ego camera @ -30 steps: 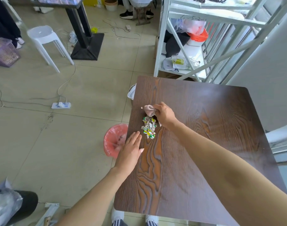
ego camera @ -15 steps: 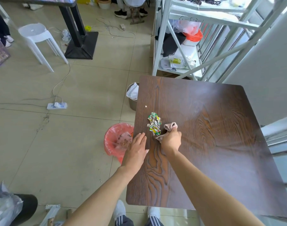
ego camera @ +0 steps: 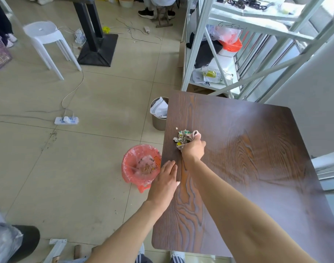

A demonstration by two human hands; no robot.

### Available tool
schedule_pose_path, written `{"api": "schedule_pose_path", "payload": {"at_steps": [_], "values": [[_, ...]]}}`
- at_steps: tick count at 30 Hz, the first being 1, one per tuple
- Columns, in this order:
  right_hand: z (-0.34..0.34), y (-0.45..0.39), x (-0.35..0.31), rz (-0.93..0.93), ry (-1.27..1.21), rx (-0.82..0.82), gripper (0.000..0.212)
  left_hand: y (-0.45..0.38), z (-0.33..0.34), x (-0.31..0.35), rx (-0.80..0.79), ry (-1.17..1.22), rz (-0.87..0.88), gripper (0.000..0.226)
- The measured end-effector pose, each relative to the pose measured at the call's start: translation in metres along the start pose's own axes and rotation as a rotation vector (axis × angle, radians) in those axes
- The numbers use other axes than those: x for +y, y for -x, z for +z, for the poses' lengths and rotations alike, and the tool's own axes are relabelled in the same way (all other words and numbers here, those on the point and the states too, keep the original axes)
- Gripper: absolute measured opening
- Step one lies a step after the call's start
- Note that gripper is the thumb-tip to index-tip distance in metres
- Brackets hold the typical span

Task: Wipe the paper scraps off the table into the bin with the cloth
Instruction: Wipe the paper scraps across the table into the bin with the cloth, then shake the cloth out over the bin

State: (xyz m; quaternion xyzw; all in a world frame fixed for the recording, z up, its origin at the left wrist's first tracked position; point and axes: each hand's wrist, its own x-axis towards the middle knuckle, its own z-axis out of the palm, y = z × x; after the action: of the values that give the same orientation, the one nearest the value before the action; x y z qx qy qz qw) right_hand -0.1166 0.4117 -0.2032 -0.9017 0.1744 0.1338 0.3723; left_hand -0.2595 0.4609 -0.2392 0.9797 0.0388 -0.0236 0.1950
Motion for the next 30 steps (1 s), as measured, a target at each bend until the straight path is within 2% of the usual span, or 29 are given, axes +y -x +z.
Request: {"api": "schedule_pose_path", "payload": {"at_steps": [4, 9, 14, 22, 26, 30], "values": [[0.002, -0.016, -0.012, -0.076, 0.093, -0.045, 0.034, -0.006, -0.001, -0.002, -0.014, 0.028, 0.025, 0.064], [-0.001, -0.032, -0.018, -0.186, 0.188, -0.089, 0.044, -0.022, -0.003, -0.008, -0.029, 0.052, 0.049, 0.070], [-0.008, -0.045, -0.018, -0.190, 0.224, 0.009, 0.042, -0.023, -0.002, -0.008, -0.025, 0.047, 0.047, 0.071], [0.001, -0.044, -0.026, -0.382, 0.392, -0.092, 0.045, -0.025, -0.004, -0.007, -0.031, 0.040, 0.041, 0.071], [0.005, -0.044, -0.029, -0.464, 0.415, -0.137, 0.054, -0.027, -0.003, -0.007, -0.040, 0.027, 0.036, 0.071], [0.016, -0.037, -0.034, -0.504, 0.406, -0.142, 0.055, -0.026, -0.003, -0.007, -0.041, 0.038, 0.018, 0.072]]}}
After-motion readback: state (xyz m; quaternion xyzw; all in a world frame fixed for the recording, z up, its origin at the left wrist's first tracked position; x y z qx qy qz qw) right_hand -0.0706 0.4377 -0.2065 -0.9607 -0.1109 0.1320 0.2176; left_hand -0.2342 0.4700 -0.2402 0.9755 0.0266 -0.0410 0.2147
